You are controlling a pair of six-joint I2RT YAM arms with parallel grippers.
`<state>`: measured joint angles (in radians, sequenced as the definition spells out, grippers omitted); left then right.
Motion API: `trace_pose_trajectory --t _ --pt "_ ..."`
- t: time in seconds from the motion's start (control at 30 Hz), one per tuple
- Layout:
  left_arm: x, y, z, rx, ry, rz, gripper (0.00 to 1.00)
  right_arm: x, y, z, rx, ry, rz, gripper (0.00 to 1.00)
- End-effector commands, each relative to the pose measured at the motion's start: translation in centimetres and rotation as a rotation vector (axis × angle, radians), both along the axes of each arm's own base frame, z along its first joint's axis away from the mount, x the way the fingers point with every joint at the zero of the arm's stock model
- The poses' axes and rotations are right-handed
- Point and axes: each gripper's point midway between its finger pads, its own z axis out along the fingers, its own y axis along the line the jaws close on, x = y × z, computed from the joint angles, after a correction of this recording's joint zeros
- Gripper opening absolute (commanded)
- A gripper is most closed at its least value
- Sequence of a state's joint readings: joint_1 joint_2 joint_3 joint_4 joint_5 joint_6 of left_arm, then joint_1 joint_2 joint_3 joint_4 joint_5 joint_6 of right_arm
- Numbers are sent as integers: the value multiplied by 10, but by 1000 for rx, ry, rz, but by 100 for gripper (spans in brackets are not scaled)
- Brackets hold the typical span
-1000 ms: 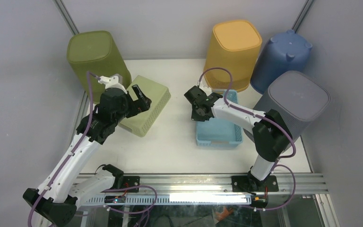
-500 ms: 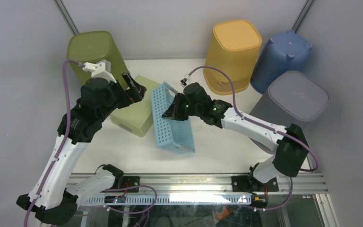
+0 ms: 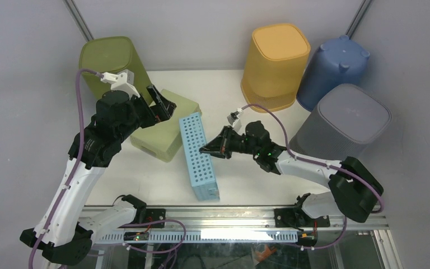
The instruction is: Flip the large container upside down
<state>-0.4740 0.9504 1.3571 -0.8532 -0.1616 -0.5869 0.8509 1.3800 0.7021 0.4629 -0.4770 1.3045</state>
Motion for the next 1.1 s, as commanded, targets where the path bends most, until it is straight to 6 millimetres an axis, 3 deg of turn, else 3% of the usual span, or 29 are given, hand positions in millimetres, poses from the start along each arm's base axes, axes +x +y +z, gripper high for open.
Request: trace_pose_trajectory --t 0.0,0.3,0.4,0.47,0.53,0.6,0.83,1.07 --pt "0 -8 3 -19 -18 -41 99 -9 -26 48 168 -65 7 0" --pt "5 -19 1 -31 -8 -85 99 3 -96 5 85 -5 -150 1" --pt "7 -23 -1 -31 -1 -98 99 2 -114 -23 -3 25 -196 10" --pt "8 -26 -2 -35 1 -108 99 2 -123 -28 30 51 -221 16" --pt "9 -28 -3 -36 3 -118 99 2 -129 -37 13 68 -242 34" --pt "10 -30 -4 -40 5 -125 99 2 -134 -46 -44 76 -265 43" --pt "8 -33 -10 -41 13 -143 99 3 -162 -80 -206 141 -405 46" --pt "6 -34 -19 -38 27 -155 99 -5 -190 -97 -336 171 -513 49"
